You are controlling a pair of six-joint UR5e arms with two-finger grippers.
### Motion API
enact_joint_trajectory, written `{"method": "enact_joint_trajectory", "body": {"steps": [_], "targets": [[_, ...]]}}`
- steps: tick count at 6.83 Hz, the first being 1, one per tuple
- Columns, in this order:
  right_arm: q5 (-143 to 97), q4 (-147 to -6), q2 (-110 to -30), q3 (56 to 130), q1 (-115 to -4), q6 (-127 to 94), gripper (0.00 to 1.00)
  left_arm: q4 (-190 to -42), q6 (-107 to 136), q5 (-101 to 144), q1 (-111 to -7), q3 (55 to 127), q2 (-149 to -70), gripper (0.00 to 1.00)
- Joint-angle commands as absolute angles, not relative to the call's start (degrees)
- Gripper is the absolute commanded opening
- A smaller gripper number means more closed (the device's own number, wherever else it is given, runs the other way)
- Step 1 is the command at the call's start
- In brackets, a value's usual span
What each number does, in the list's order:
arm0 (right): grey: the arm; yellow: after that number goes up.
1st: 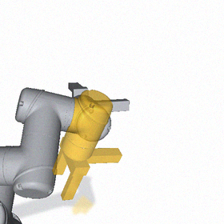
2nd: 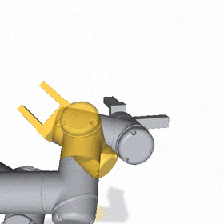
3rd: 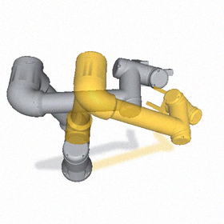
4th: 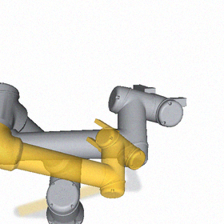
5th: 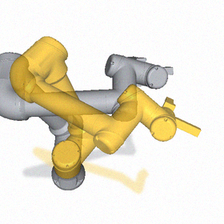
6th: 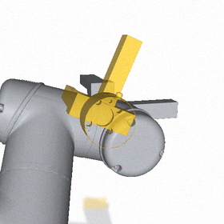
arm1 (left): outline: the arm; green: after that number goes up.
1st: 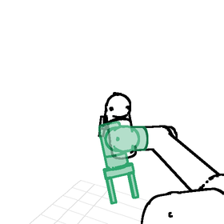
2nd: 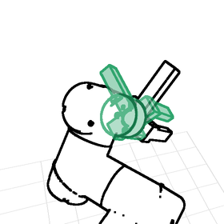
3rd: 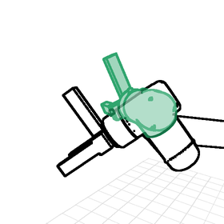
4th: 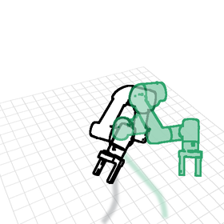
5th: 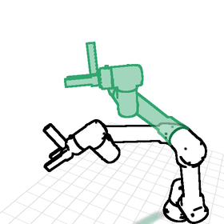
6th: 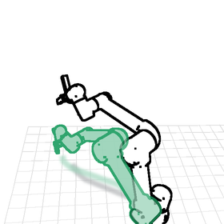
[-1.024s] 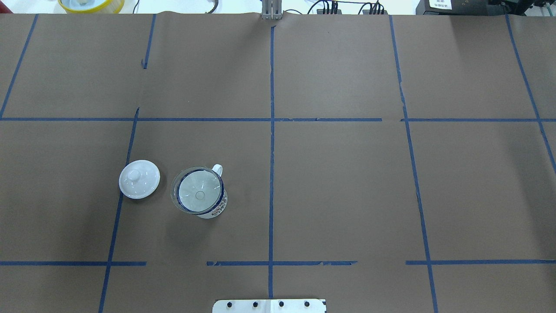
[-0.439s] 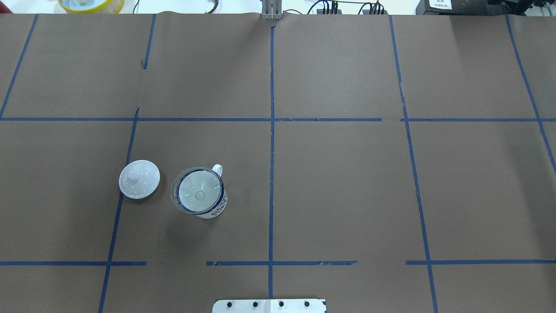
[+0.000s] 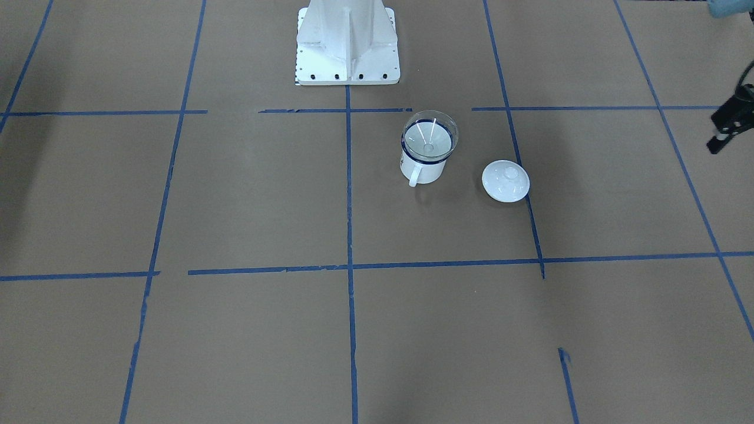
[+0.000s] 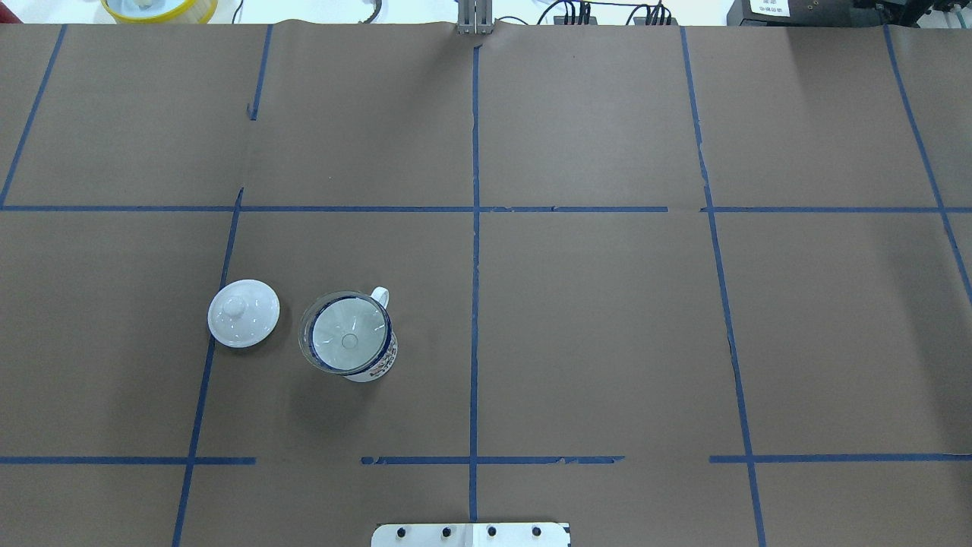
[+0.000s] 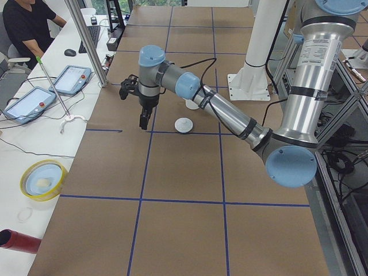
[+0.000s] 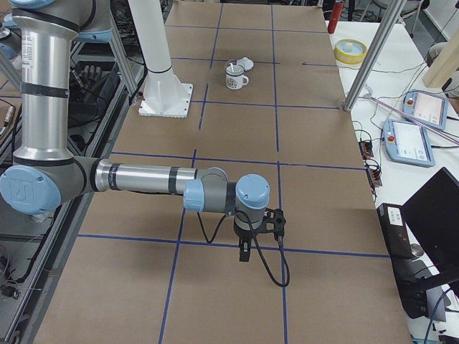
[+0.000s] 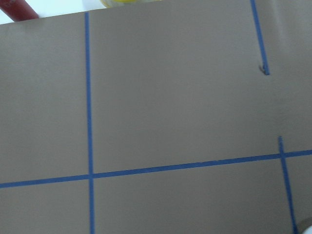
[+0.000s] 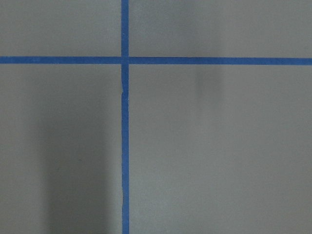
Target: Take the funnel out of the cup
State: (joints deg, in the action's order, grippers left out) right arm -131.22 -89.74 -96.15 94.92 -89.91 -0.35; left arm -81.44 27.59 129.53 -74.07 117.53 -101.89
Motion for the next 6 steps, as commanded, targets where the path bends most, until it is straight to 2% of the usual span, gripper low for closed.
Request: {"method": "enact_joint_trajectory", "body": {"steps": [1,4,6], "targets": [[-131.2,-89.7,-96.2,94.9,-89.9,-0.4,1.00,-81.3,44.1,127.4,-61.5,121.1,-107.6,1.00],[-131.2,-89.7,-96.2,94.9,-89.9,-0.4,1.00,-80.3,61.7,116.9,-44.6,121.7,-114.9,1.00],[-131.2,-89.7,-96.2,94.9,-89.9,-0.4,1.00,-71.7,62.9,114.5,-38.9,119.3,-124.2,1.00]]}}
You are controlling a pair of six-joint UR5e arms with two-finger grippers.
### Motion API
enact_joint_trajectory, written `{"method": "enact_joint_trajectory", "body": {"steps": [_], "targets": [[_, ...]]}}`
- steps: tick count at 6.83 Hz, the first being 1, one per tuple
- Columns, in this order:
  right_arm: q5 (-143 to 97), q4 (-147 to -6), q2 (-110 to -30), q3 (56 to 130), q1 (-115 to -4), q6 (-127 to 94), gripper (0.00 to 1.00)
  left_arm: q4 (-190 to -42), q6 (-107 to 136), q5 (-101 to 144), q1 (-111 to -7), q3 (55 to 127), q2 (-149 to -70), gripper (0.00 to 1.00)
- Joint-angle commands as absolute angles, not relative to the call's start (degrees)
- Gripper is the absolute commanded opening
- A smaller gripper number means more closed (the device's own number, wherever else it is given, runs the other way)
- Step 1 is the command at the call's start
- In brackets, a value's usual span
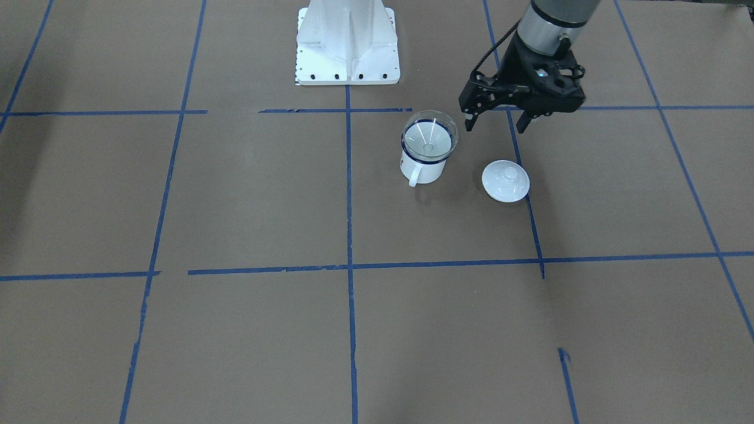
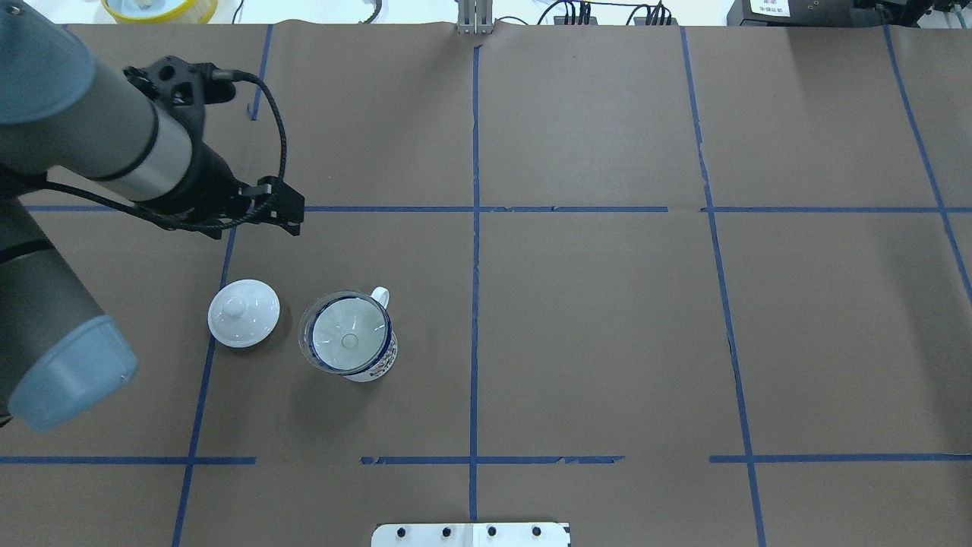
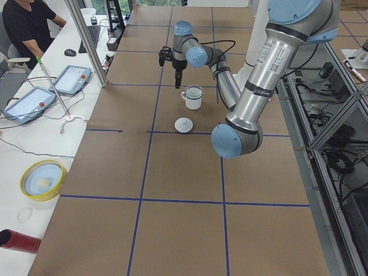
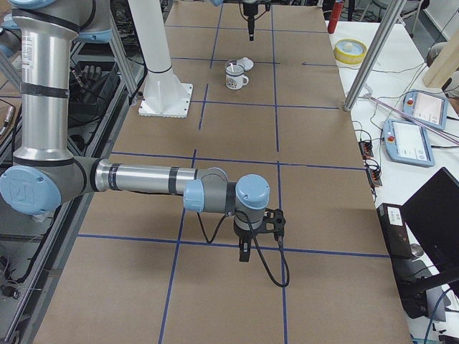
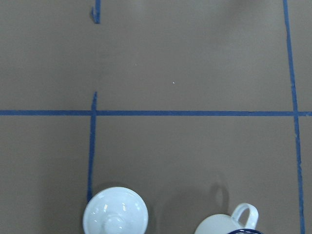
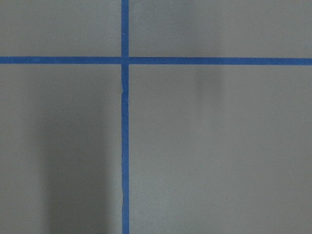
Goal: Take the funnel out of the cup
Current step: 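Move the left gripper over the clear glass funnel in the white mug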
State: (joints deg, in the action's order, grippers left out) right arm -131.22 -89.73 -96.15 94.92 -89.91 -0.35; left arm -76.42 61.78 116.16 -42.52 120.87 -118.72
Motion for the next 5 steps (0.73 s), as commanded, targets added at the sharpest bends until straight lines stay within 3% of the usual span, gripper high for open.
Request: {"method": "enact_joint_trajectory", "body": {"steps": [1,5], "targets": [[-131.2,-89.7,-96.2,94.9,-89.9,-0.4,1.00,-71.6,63.2,112.2,-35.8,118.5,-124.8,1.00],[-131.2,-89.7,-96.2,94.9,-89.9,-0.4,1.00,-80.0,69.8,106.6,-28.6,107.9,-125.6,1.00]]}}
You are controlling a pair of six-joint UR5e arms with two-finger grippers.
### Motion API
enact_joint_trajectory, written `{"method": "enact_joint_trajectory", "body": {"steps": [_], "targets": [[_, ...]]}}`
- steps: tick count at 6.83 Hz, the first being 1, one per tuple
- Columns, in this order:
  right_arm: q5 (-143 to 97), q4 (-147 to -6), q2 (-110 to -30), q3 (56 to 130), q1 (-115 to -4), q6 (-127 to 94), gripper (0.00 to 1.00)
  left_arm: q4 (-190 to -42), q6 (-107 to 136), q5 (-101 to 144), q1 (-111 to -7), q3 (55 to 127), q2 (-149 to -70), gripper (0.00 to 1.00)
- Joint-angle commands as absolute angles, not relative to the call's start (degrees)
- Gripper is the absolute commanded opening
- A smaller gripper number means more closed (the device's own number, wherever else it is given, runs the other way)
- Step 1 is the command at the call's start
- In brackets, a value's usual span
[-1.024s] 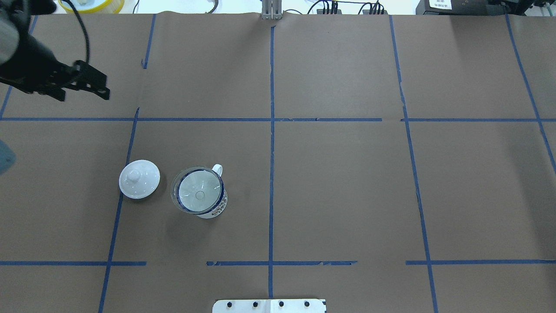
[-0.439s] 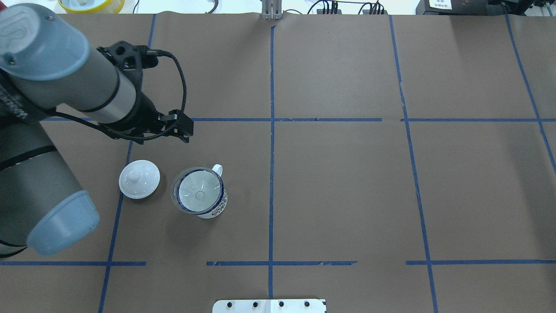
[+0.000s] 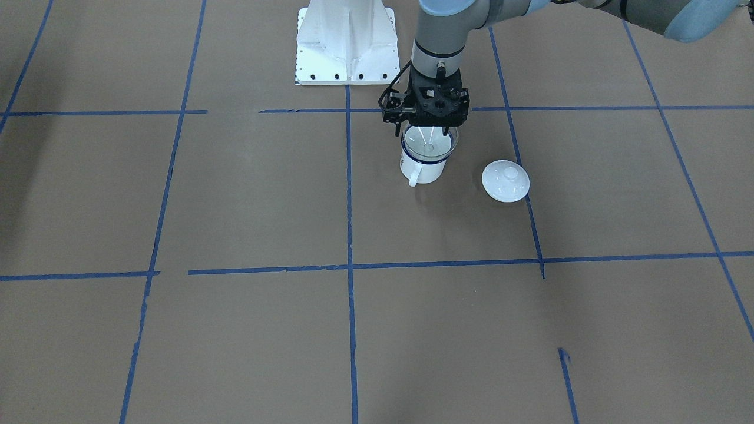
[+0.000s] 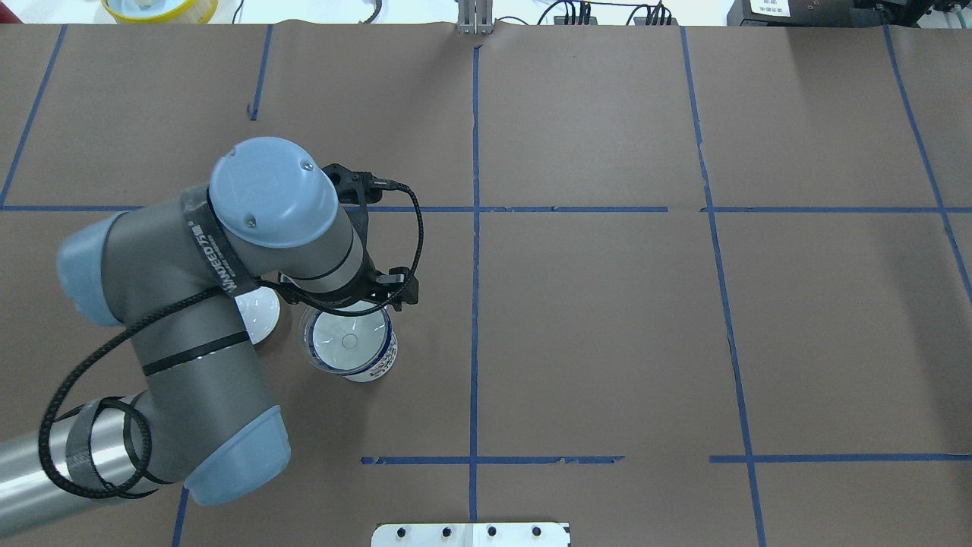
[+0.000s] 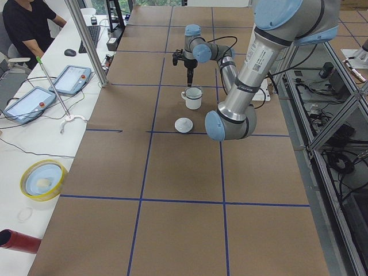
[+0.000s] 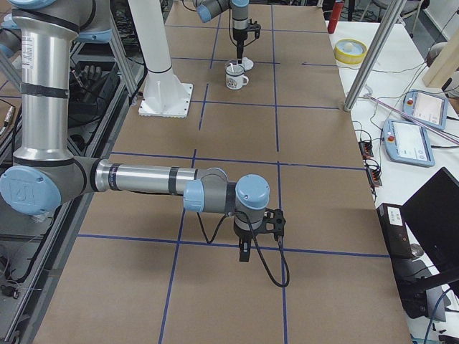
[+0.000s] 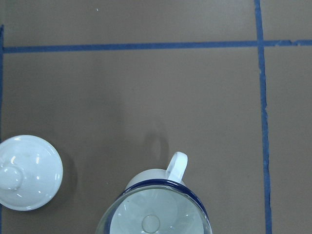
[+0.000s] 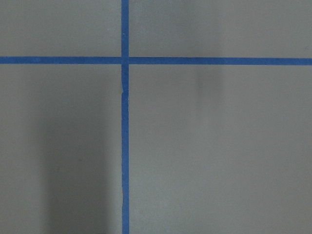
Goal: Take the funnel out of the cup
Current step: 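Move the left gripper over the clear glass funnel in the white mug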
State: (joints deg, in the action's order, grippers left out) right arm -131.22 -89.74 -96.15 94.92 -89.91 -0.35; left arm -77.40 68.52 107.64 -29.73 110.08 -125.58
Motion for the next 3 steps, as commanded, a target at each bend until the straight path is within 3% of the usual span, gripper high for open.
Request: {"method": "enact_joint_trajectory", "body": {"steps": [1,3], "targets": [[-131.2,-89.7,-96.2,94.9,-89.9,-0.4,1.00,-81.7,69.8,106.6,-28.0,106.4,-125.5,0.98],[-131.2,-89.7,-96.2,94.9,-89.9,-0.4,1.00,-82.2,70.0,106.8,-27.9,106.3,-125.3,0.64]]}}
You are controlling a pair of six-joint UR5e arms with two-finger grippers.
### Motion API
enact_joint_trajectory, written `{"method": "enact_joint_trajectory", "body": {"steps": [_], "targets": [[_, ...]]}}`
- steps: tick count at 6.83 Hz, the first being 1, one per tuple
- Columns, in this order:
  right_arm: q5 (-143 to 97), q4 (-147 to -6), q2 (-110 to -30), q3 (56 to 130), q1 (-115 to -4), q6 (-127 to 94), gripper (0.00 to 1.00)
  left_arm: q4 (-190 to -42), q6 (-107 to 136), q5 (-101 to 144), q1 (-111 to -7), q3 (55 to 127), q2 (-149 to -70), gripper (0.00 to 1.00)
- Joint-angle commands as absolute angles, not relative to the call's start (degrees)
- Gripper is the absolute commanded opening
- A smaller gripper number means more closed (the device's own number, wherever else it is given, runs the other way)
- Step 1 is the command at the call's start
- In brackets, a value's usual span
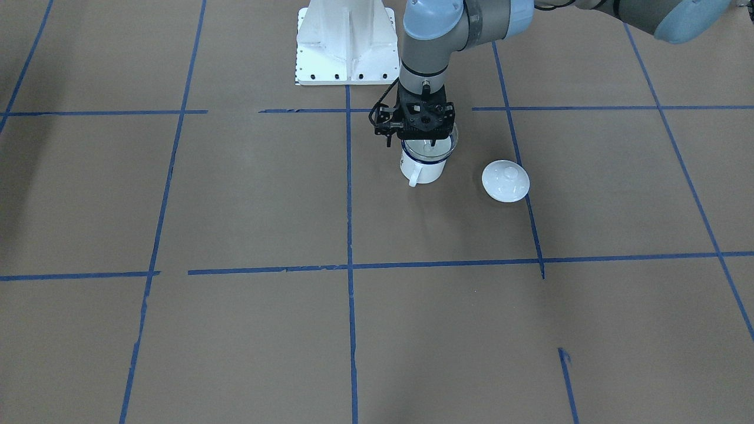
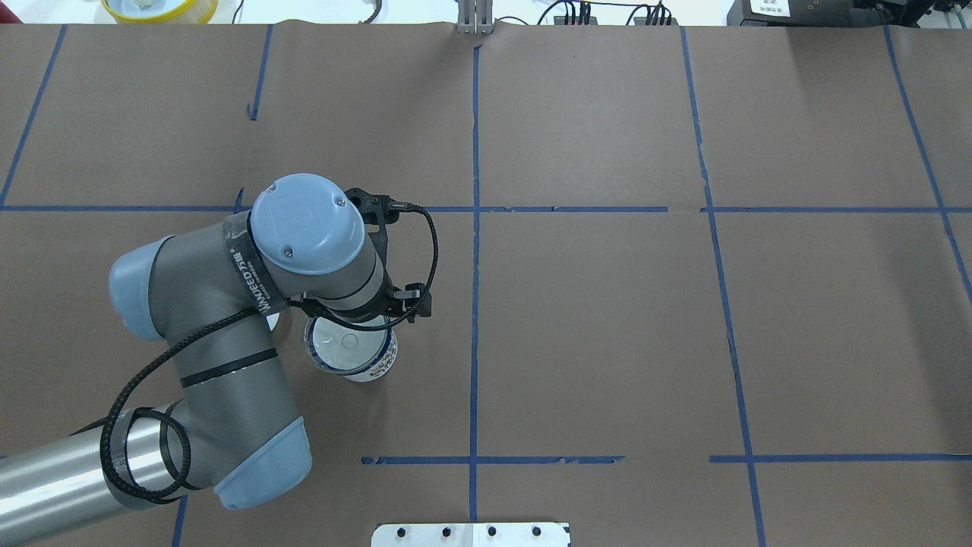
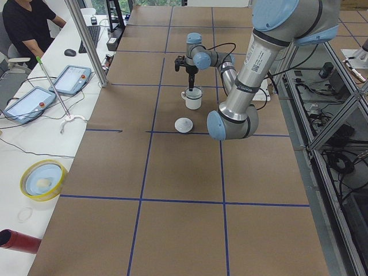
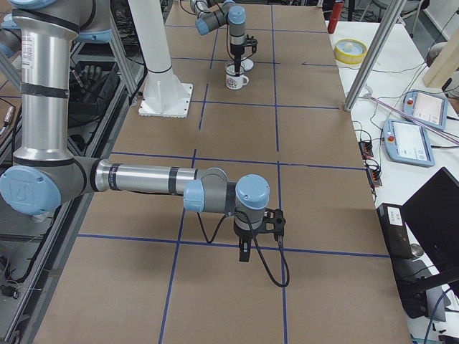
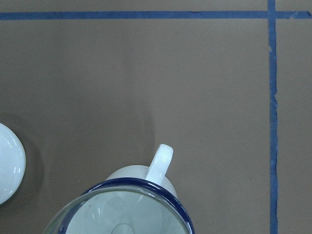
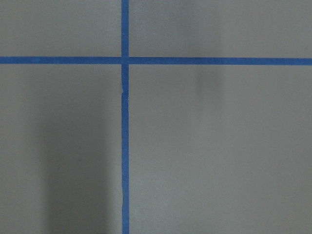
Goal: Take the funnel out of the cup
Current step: 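Lower the left gripper and close it on the funnel rim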
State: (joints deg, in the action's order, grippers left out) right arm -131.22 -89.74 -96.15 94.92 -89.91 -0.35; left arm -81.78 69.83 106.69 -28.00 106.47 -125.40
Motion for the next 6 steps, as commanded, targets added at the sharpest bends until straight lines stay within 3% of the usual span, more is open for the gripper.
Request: {"method": "enact_joint_trajectory", "body": {"steps": [1,3,4,6], "targets": [[-131.2,-89.7,-96.2,94.9,-89.9,-0.4,1.00,-82.2,70.0,106.8,-27.9,106.3,-125.2,0.47],[-131.2,-89.7,-96.2,94.9,-89.9,-0.4,1.00,-82.1,70.0,106.7,-27.9,106.8,-125.2,0.10],[-131.2,-89.7,-96.2,94.9,-89.9,-0.4,1.00,-82.0,70.0,106.8,-27.9,107.0,-125.2,0.00],[-131.2,-89.7,-96.2,94.9,-89.9,-0.4,1.00,-79.8,69.9,107.0,-28.0,111.1,-125.2,0.00]]}}
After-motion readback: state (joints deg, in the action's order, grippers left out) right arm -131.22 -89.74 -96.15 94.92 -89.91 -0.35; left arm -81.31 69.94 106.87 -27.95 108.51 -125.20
